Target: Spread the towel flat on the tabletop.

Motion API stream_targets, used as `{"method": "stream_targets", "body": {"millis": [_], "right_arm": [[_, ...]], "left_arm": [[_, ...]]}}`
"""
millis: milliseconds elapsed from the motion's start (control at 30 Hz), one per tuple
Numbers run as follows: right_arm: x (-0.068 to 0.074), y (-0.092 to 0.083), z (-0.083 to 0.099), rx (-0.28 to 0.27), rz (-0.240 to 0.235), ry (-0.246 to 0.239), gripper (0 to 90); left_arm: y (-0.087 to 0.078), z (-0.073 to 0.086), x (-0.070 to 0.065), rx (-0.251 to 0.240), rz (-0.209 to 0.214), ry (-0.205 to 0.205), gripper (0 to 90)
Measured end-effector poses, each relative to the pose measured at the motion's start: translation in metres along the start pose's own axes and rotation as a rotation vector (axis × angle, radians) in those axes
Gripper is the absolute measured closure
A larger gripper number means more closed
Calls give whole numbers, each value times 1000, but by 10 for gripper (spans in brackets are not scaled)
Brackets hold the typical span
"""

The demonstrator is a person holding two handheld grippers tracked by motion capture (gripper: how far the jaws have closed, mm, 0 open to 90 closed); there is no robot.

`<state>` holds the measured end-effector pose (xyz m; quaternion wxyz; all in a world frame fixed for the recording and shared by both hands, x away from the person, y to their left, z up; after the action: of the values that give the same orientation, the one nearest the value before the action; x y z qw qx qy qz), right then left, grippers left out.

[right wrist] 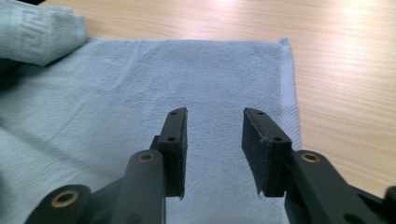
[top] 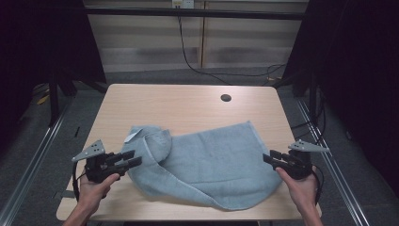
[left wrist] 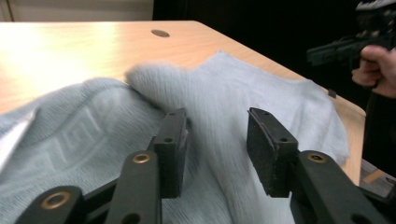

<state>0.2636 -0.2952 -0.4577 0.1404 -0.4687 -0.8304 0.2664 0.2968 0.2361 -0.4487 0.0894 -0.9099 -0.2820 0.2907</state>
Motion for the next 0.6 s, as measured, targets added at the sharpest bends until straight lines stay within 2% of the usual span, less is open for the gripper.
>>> {"method": "stream_targets", "body": {"millis": [67,133,167,233,267,300,367,467,600], "right_arm": [[-2,12,2,13,-24,15,605],[2,23,4,38,-43,10,605],[6,28,5,58,-48,-5,605],[13,32,7,70,-77,-10,606],[13,32,7,70,-77,-10,606],[21,36,12,97,-95,-29,600],[28,39,18,113,-121,-33,589],[38,38,24,137,-138,-50,572],[44,36,34,163,-135,-63,520]], "left_arm": [[3,-5,3,-1,-10,-4,583],[5,-7,5,-2,-14,-2,587],[11,-10,14,4,-19,-21,590],[18,-7,22,18,-41,-32,599],[18,-7,22,18,-41,-32,607],[26,1,31,53,-68,-33,608],[34,13,38,117,-84,-30,610],[42,26,46,187,-115,-32,620],[47,39,50,243,-131,-31,624]]}}
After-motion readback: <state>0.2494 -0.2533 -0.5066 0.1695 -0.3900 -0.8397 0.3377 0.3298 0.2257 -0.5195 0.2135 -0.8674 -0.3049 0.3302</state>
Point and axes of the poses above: each handheld gripper's, and its own axes: y roughly forward along the jaws, z roughly out of its underside, x roughly to its left, the point moved 3 cm from there along y, roughly forward along the jaws, and after that the axes turned 13 degrees about -y, right-handed, at the moved point
